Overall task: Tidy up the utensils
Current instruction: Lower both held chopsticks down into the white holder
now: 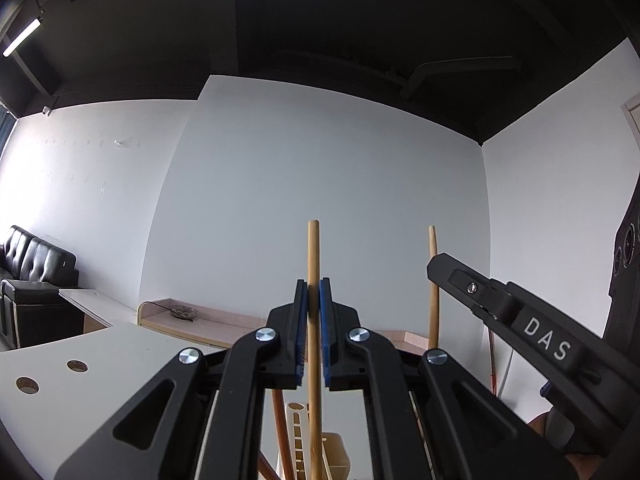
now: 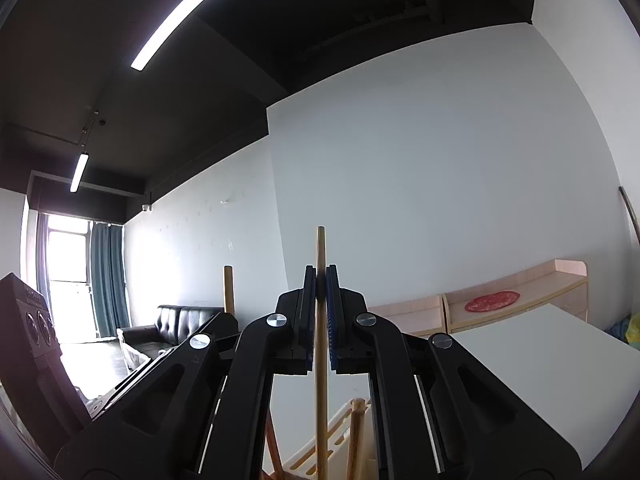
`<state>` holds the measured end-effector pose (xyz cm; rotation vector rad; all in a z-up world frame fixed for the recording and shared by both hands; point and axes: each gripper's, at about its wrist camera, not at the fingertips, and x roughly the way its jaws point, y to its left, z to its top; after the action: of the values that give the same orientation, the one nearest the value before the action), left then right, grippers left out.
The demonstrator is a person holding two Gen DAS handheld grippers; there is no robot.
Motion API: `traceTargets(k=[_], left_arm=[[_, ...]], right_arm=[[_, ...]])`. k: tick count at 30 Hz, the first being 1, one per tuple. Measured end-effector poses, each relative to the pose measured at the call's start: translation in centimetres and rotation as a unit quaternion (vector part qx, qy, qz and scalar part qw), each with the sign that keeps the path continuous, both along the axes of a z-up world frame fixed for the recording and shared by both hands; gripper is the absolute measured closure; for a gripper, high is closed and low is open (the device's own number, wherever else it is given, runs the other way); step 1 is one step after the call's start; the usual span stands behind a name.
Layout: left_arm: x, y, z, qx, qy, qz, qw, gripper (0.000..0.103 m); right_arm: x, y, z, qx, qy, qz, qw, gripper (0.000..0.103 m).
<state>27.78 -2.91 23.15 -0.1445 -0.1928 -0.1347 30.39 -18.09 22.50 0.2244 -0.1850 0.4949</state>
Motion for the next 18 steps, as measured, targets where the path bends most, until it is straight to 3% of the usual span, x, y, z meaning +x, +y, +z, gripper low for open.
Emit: traceTargets(k=[8, 18], left_arm=[[-0.2, 0.1, -1.3, 0.016, 0.023, 0.008, 0.9996, 0.097], [-0.6, -0.4, -1.2, 0.056, 0.032, -0.004, 0.9979, 0.097]], right_arm=[[-0.8, -0.9, -1.7, 0.004, -0.010, 0.005, 1.000, 0.098], [-1.2, -1.1, -3.3, -0.015, 0.018, 0.011, 1.000, 0.098]])
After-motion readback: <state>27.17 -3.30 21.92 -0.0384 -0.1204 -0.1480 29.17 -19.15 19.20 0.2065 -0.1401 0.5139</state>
